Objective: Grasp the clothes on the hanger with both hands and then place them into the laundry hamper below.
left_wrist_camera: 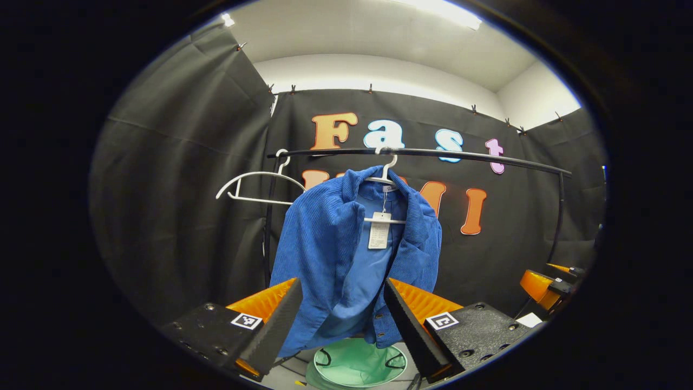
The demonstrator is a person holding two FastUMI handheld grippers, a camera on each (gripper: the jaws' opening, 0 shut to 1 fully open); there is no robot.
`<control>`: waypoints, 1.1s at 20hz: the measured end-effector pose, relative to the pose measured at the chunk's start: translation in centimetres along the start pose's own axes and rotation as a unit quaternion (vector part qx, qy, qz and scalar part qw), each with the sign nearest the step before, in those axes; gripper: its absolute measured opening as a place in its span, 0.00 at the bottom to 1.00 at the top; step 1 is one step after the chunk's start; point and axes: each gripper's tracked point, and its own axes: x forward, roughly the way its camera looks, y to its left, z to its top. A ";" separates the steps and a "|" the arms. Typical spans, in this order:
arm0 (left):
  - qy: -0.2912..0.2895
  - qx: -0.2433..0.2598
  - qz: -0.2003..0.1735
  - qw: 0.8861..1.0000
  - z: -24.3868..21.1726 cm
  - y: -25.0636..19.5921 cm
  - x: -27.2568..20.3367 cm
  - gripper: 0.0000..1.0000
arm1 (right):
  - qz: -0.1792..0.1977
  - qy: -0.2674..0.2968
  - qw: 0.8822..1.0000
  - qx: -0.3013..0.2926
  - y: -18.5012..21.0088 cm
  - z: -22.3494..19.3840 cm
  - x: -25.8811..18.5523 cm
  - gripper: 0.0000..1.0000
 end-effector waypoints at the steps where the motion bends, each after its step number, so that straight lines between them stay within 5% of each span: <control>1: 0.000 0.001 0.001 1.000 0.1 0.1 0.0 0.92 | 0.004 0.001 1.000 0.000 0.3 0.0 0.1 0.98; 22: 0.018 -0.012 -0.033 0.999 -1.2 2.2 9.5 0.95 | 0.044 0.019 0.999 0.004 10.2 -1.3 9.2 0.98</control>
